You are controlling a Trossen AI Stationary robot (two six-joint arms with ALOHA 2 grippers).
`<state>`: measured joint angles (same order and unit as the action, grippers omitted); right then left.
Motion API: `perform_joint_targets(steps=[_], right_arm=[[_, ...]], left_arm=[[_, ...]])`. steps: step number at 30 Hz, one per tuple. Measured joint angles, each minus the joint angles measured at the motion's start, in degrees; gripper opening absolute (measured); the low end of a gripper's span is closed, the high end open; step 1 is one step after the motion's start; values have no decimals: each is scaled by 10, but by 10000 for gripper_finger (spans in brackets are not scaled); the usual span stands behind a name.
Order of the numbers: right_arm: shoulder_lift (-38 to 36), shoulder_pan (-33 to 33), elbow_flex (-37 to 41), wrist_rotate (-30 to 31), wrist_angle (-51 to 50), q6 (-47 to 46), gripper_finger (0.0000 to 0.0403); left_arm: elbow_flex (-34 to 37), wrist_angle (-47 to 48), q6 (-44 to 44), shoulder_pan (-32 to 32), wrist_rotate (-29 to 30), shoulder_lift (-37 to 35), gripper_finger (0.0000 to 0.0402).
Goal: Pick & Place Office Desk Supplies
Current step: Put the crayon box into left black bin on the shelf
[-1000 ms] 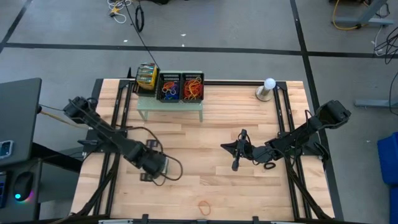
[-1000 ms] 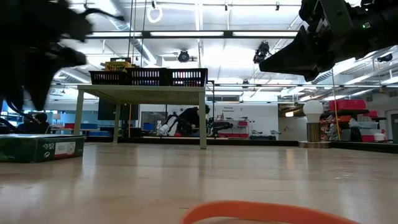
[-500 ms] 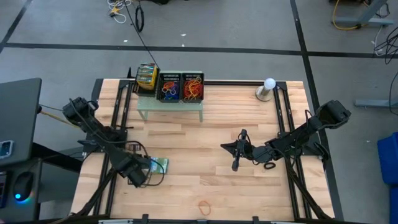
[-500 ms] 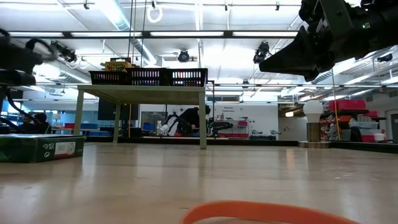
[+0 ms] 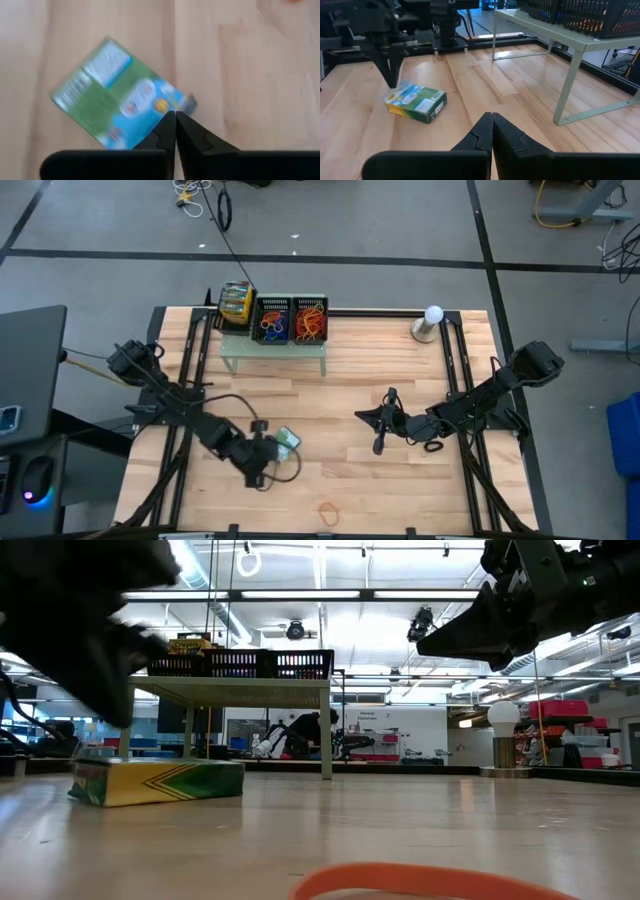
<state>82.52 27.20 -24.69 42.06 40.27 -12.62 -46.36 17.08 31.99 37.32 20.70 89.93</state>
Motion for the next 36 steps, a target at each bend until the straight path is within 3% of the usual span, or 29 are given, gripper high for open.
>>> perform_joint_targets(steps=[4, 9, 15, 21, 26, 29, 36], right_arm=[[0, 0, 0, 0, -2, 0, 7], [0, 0, 0, 0, -6, -2, 7], [0, 0, 0, 0, -12, -2, 7], [0, 0, 0, 0, -12, -2, 7], [0, 0, 0, 0, -12, -2, 7], [0, 0, 0, 0, -11, -2, 7], [0, 0, 0, 0, -11, -2, 7]], left_arm=[[-72, 81, -85, -14, -16, 14, 55], [-124, 203, -101, 9, 3, 22, 121], [-126, 202, -115, 72, 85, 77, 193], [-125, 185, -131, 119, 182, 159, 216], [-126, 187, -77, 126, 223, 202, 208], [-127, 186, -51, 122, 241, 209, 181], [-158, 233, -57, 100, 277, 199, 25]])
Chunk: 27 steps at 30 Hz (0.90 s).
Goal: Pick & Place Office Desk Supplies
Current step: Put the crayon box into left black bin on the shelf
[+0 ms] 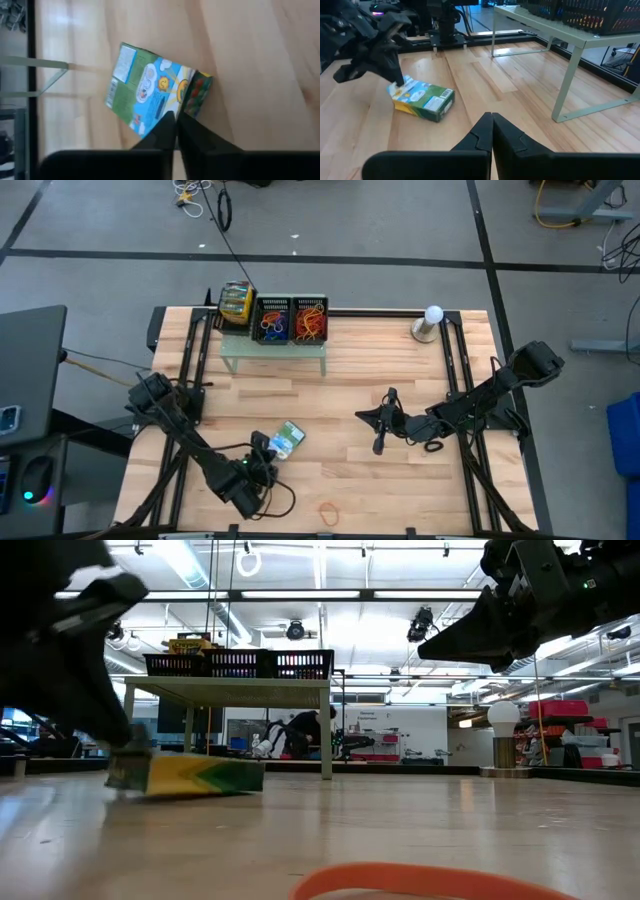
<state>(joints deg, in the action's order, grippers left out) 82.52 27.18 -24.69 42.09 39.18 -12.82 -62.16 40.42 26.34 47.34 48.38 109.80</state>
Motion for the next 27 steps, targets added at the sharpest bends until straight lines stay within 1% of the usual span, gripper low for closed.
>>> perform_joint_targets(steps=[2, 6, 8, 13, 18, 21, 27], right_arm=[[0, 0, 0, 0, 0, 0, 7], [0, 0, 0, 0, 0, 0, 7], [0, 0, 0, 0, 0, 0, 7], [0, 0, 0, 0, 0, 0, 7], [0, 0, 0, 0, 0, 0, 7], [0, 0, 0, 0, 2, 0, 7], [0, 0, 0, -3, 3, 0, 7]], left_arm=[[-24, 38, 6, -9, -1, 0, 10], [-73, 105, 34, -27, -4, -10, 6], [-89, 120, 41, -37, -20, -28, 6], [-97, 123, 57, -74, -114, -99, 5], [-98, 107, 59, -134, -217, -158, 5], [-98, 107, 43, -177, -273, -164, 4], [-98, 70, -15, -229, -328, -143, 5]])
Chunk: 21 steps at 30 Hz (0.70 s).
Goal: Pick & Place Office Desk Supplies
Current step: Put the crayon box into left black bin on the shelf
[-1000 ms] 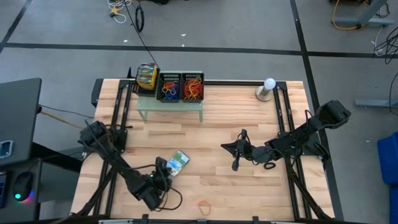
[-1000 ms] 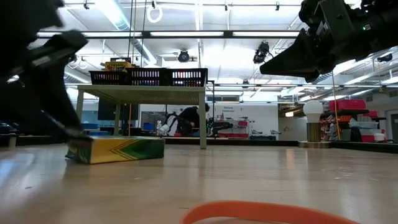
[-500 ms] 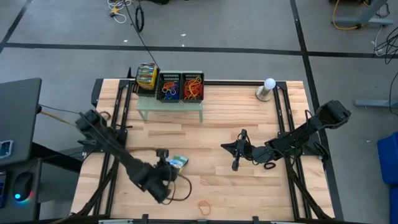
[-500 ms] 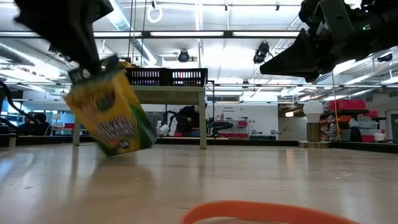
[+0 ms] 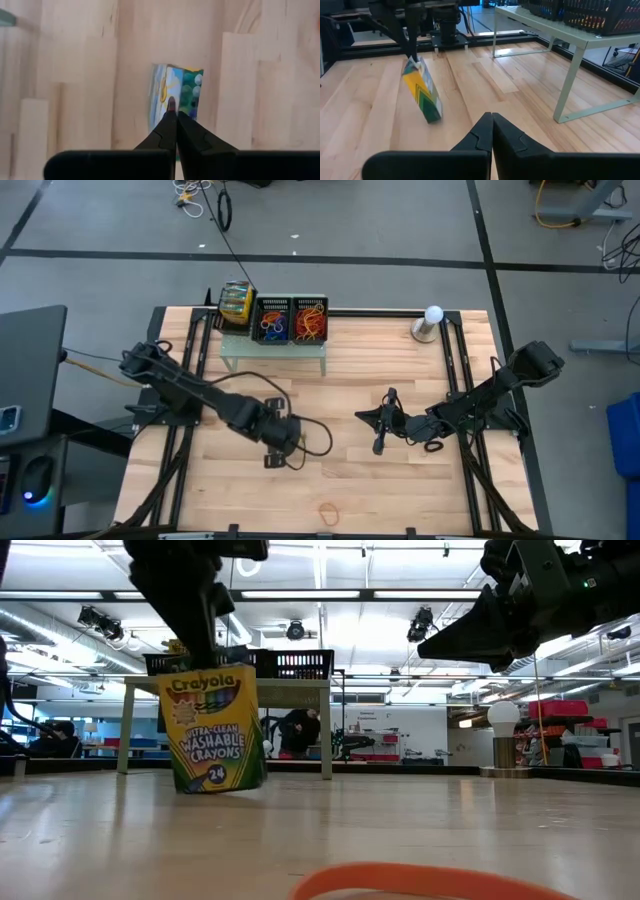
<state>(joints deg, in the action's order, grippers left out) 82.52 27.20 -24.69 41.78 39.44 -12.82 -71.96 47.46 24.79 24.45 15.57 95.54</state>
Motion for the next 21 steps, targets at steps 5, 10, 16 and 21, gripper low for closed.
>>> perform_joint_targets(steps=[5, 10, 16, 21], right_arm=[[0, 0, 0, 0, -1, 0, 7], [0, 0, 0, -1, -2, 0, 7], [0, 0, 0, -2, -2, 0, 7], [0, 0, 0, -2, -2, 0, 7]], left_arm=[[0, -19, -12, -10, -14, 9, 5], [0, -20, -1, -9, -7, 10, 23], [0, -19, -1, -15, -2, 11, 75], [0, -20, -6, -28, -2, 11, 106]])
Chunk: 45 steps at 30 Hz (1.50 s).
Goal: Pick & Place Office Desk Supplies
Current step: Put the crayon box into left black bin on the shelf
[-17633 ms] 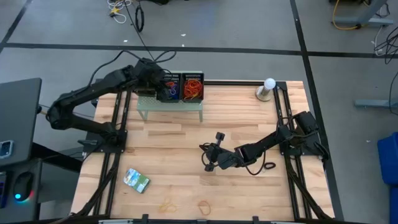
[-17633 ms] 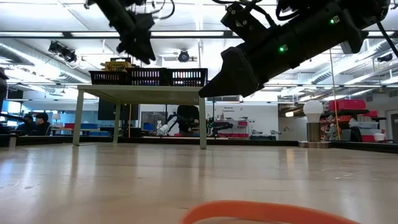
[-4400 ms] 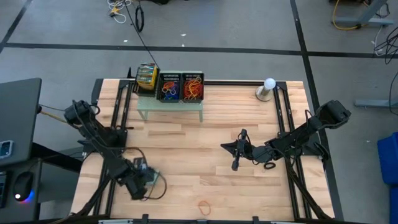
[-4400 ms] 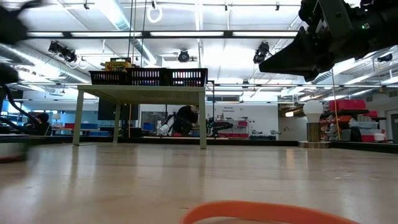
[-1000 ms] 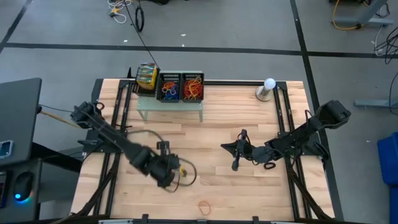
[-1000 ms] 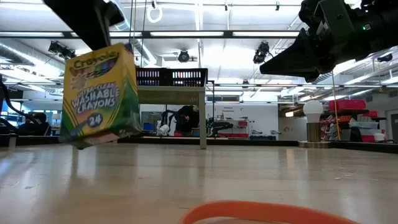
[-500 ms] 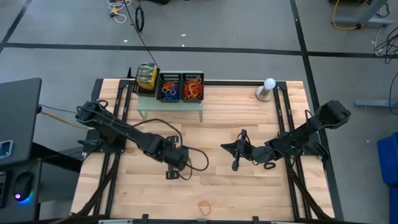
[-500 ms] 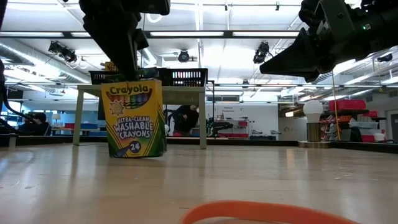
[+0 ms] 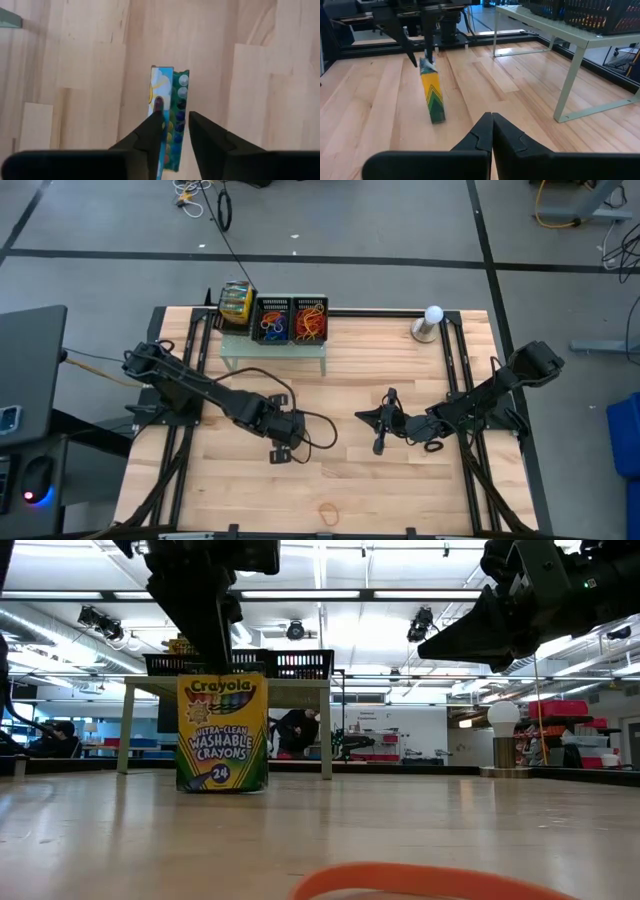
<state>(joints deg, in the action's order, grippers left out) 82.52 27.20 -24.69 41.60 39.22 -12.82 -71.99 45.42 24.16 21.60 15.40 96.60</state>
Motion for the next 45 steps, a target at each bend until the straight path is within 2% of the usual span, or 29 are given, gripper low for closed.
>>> perform_joint_targets(steps=[7, 17, 20, 25, 29, 32, 35, 38, 45], right_arm=[[0, 0, 0, 0, 0, 0, 7], [0, 0, 0, 0, 0, 0, 7], [0, 0, 0, 0, 0, 0, 7], [0, 0, 0, 0, -1, 0, 7], [0, 0, 0, 0, -3, 0, 7], [0, 0, 0, 0, -8, -2, 7], [0, 0, 0, 1, -10, -2, 7], [0, 0, 0, 1, -13, -3, 7], [0, 0, 0, 1, -16, -3, 7]], left_arm=[[0, 0, 0, -15, -6, 0, 136], [-3, 3, 10, -2, -15, 0, 207], [-18, 13, 7, 7, 5, 0, 228], [-31, 37, 5, 2, 79, 0, 257], [-16, 6, 5, -22, 5, 23, 269], [-16, -5, -8, -25, -11, 35, 273], [-14, 1, -22, -24, -21, 45, 267], [-16, -1, -23, -25, -32, 45, 243], [-16, 5, 1, -19, -51, 46, 114]])
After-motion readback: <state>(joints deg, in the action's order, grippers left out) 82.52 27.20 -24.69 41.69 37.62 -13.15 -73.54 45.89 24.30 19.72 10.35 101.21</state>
